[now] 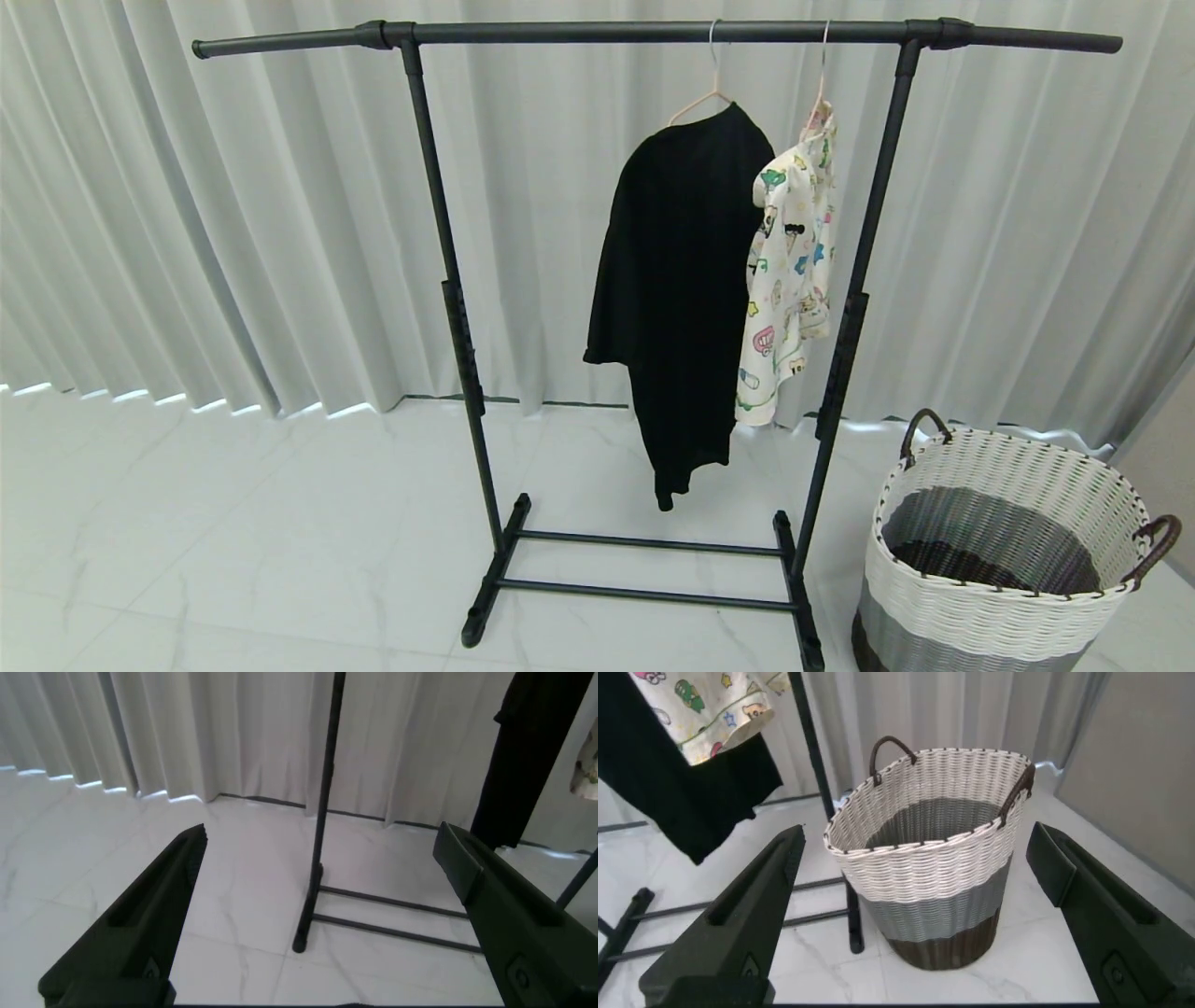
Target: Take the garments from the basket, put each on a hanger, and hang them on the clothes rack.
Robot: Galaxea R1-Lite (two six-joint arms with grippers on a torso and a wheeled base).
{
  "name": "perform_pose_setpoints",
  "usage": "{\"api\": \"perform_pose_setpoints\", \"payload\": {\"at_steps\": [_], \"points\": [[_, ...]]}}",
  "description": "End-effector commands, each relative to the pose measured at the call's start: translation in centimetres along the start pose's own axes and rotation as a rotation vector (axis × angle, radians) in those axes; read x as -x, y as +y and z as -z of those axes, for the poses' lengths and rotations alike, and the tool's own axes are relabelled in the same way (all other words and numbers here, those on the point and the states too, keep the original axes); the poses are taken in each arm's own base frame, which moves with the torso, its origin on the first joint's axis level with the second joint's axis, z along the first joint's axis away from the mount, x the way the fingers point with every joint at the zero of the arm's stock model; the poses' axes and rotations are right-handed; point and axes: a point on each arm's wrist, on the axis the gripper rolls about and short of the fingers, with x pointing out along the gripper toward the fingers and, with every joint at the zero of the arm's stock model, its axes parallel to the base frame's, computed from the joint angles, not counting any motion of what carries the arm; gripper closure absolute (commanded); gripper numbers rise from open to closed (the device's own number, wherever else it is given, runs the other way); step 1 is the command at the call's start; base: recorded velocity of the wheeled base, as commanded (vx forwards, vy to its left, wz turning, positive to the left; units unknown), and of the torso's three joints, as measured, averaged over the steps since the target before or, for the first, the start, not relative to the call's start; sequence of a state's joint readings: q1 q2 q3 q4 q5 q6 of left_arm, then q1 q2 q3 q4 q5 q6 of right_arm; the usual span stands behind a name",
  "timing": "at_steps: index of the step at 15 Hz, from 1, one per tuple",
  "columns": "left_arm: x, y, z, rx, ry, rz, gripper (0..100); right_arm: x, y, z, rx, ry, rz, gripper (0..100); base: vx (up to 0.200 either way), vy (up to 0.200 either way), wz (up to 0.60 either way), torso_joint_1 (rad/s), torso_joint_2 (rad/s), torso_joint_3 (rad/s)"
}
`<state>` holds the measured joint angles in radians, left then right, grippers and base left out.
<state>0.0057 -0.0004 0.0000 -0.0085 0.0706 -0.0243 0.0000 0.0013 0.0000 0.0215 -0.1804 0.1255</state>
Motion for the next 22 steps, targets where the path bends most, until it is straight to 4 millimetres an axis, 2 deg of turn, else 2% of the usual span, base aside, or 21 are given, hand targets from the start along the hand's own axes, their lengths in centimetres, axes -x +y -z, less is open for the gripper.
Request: {"api": "perform_pose_setpoints", "payload": {"at_steps": [1, 3, 7, 18, 22], "points": [[0.0, 0.0, -0.01, 0.006, 0.0, -0.002, 0, 0.0, 0.01, 0.02, 0.02, 0.002, -0.004, 0, 0.0, 0.0, 0.0, 0.0, 0.0, 0.0], [0.0, 0.01, -0.01, 0.006, 0.0, -0.003, 0, 0.01, 0.18, 0.13, 0.118, 0.017, -0.084, 0, 0.0, 0.0, 0.0, 0.0, 0.0, 0.0], [0.0, 0.01, -0.01, 0.006, 0.0, -0.003, 0, 0.02, 0.13, 0.15, 0.018, 0.019, -0.067, 0, 0.0, 0.0, 0.0, 0.0, 0.0, 0.0], [0.0, 0.01, -0.01, 0.005, 0.0, -0.003, 0, 0.02, 0.13, 0.15, 0.018, 0.019, -0.067, 0, 0.0, 0.0, 0.0, 0.0, 0.0, 0.0], [0.0, 0.01, -0.01, 0.005, 0.0, -0.003, 0, 0.0, 0.14, 0.14, 0.08, 0.018, -0.067, 0, 0.0, 0.0, 0.0, 0.0, 0.0, 0.0]]}}
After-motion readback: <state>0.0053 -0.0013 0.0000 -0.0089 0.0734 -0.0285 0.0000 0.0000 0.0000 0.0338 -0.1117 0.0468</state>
